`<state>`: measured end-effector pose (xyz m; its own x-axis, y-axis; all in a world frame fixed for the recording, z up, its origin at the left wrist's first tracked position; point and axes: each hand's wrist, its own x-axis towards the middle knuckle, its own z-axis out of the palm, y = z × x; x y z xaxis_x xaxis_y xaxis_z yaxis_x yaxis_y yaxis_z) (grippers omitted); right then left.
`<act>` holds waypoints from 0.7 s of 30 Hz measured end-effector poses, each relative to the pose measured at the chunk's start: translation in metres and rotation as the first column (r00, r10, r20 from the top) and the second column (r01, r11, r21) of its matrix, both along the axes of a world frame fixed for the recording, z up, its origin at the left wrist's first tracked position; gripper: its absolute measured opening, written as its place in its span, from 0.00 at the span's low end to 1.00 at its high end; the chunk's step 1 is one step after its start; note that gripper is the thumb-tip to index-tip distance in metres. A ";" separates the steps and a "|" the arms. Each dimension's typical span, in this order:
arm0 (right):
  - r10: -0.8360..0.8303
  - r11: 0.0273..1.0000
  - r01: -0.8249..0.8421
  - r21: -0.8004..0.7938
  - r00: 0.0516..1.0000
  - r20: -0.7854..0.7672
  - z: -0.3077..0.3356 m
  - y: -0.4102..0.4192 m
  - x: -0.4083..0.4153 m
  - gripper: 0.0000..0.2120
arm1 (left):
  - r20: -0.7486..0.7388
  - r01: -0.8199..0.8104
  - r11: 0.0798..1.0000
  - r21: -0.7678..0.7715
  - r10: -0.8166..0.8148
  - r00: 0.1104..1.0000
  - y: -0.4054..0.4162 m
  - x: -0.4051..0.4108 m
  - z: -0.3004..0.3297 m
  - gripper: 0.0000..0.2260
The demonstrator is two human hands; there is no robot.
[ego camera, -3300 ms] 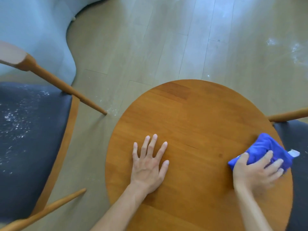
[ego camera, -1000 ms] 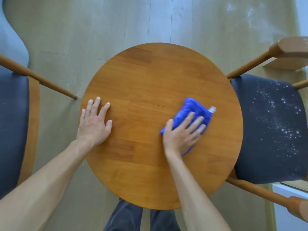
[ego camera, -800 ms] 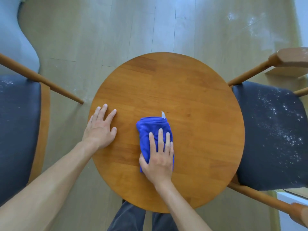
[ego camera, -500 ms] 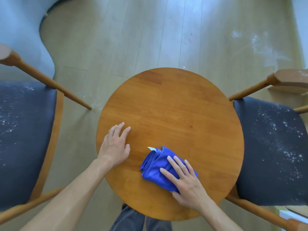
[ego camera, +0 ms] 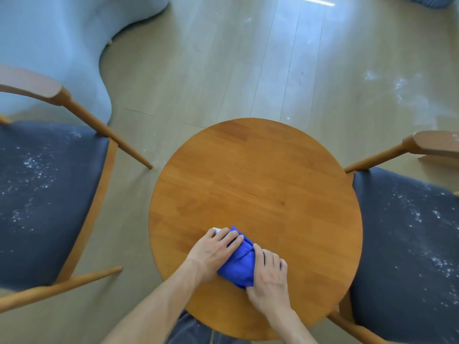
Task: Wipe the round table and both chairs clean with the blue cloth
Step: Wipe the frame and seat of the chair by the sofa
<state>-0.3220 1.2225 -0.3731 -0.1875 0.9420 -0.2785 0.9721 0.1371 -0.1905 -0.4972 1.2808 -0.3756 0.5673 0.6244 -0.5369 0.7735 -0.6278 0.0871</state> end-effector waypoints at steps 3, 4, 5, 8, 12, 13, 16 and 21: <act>0.104 0.995 -0.104 -0.007 0.994 -0.026 0.015 0.018 0.004 0.30 | -0.016 -0.176 0.984 0.011 0.176 0.984 0.001 0.007 0.012 0.24; 0.136 0.991 -0.136 -0.001 0.990 -0.041 0.020 0.025 0.007 0.27 | 0.010 -0.228 0.974 0.012 0.228 0.974 0.001 0.005 0.017 0.19; 0.163 0.987 -0.163 0.005 0.985 -0.060 0.026 0.030 0.010 0.24 | 0.066 -0.286 0.958 0.006 0.285 0.956 0.000 0.002 0.022 0.16; 0.228 0.974 -0.227 0.025 0.964 -0.134 0.049 0.044 0.016 0.25 | 0.234 -0.438 0.895 -0.079 0.444 0.865 -0.001 -0.014 0.043 0.15; 0.256 0.965 -0.263 0.009 0.931 -0.259 0.089 0.060 0.009 0.27 | 0.356 -0.580 0.739 -0.342 0.673 0.648 0.009 -0.033 0.105 0.14; 0.251 0.964 -0.266 -0.010 0.921 -0.299 0.099 0.064 0.005 0.27 | 0.376 -0.605 0.682 -0.412 0.732 0.569 0.011 -0.040 0.123 0.16; 0.215 0.958 -0.270 -0.098 0.900 -0.379 0.130 0.075 -0.016 0.31 | 0.406 -0.672 0.529 -0.519 0.844 0.351 0.014 -0.066 0.171 0.19; 0.232 0.927 -0.355 -0.121 0.796 -0.559 0.184 0.083 -0.069 0.45 | 0.410 -0.694 0.365 -0.621 0.906 0.109 0.009 -0.117 0.234 0.17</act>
<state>-0.3910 1.3057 -0.1891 -0.6201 0.7476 -0.2378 0.6318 0.2962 -0.7163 -0.6143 1.2895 -0.1416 0.0113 0.8577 -0.5140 0.4580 0.4525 0.7652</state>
